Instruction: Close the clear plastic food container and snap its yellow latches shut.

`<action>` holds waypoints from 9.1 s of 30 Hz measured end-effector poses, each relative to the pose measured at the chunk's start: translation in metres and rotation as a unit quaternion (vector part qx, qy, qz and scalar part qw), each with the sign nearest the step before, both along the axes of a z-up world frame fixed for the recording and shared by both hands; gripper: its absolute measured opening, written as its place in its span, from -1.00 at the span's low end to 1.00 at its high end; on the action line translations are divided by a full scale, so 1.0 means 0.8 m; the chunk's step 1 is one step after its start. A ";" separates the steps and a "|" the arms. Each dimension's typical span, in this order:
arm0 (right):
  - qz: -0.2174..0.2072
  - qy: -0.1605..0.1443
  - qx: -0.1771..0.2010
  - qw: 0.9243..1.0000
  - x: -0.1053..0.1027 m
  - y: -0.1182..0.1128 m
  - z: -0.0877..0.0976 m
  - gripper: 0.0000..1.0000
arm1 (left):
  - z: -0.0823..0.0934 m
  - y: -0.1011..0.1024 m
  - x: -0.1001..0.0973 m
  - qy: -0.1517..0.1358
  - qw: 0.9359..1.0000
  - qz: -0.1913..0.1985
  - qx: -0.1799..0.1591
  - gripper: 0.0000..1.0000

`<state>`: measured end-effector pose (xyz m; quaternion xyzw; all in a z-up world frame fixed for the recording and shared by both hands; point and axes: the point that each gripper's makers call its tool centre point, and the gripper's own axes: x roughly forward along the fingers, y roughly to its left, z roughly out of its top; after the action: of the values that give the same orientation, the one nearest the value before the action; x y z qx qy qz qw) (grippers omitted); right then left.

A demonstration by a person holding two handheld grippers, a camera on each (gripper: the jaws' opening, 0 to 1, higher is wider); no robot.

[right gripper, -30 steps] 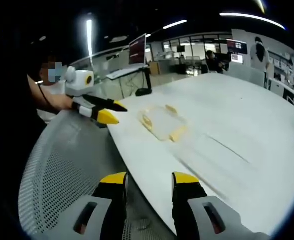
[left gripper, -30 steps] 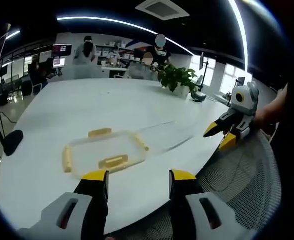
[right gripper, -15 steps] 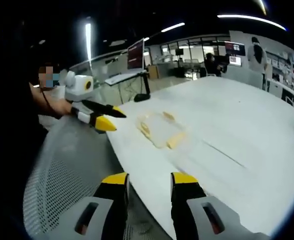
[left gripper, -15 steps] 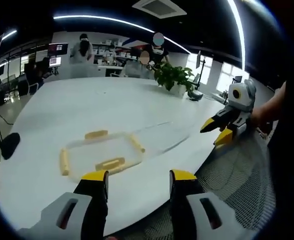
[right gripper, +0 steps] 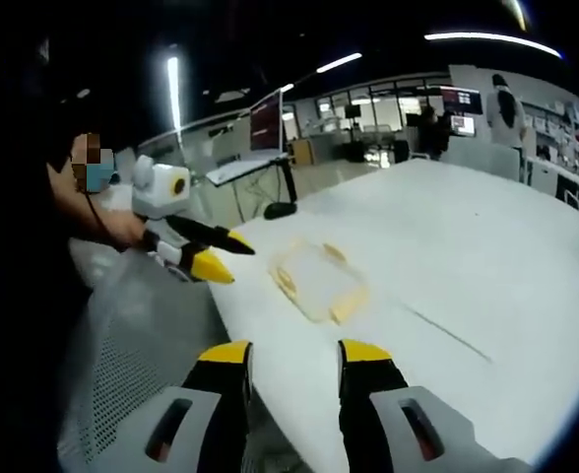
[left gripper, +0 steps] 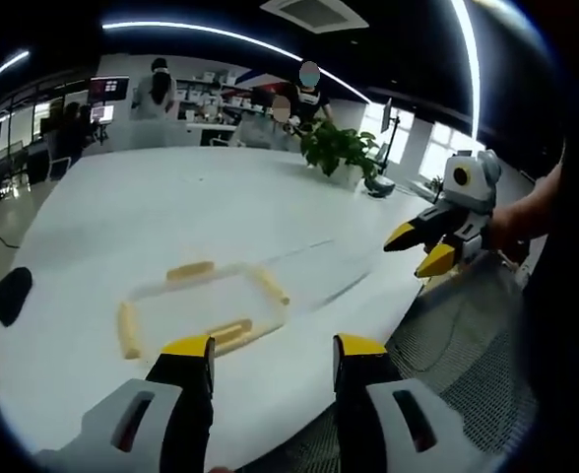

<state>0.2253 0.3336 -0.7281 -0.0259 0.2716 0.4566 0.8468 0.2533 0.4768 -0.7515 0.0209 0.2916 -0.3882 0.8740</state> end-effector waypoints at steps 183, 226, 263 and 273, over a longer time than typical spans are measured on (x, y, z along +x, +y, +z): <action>0.267 0.033 -0.362 0.892 0.137 0.067 -0.140 -0.22 | -0.106 0.093 0.129 -0.010 0.859 -0.436 0.267 -0.11; 0.276 0.043 -0.312 0.908 0.133 0.073 -0.118 -0.25 | -0.088 0.102 0.115 0.003 0.870 -0.435 0.233 -0.27; 0.277 0.011 -0.304 0.911 0.139 0.056 -0.058 -0.25 | -0.030 0.085 0.117 -0.001 0.875 -0.422 0.236 -0.27; 0.272 0.007 -0.299 0.915 0.142 0.039 -0.040 -0.25 | -0.012 0.068 0.122 -0.010 0.873 -0.425 0.240 -0.27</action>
<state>0.3390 0.3650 -0.7599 -0.3474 0.3838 0.5674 0.6404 0.3509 0.5313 -0.7613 0.3555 0.3302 -0.6400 0.5958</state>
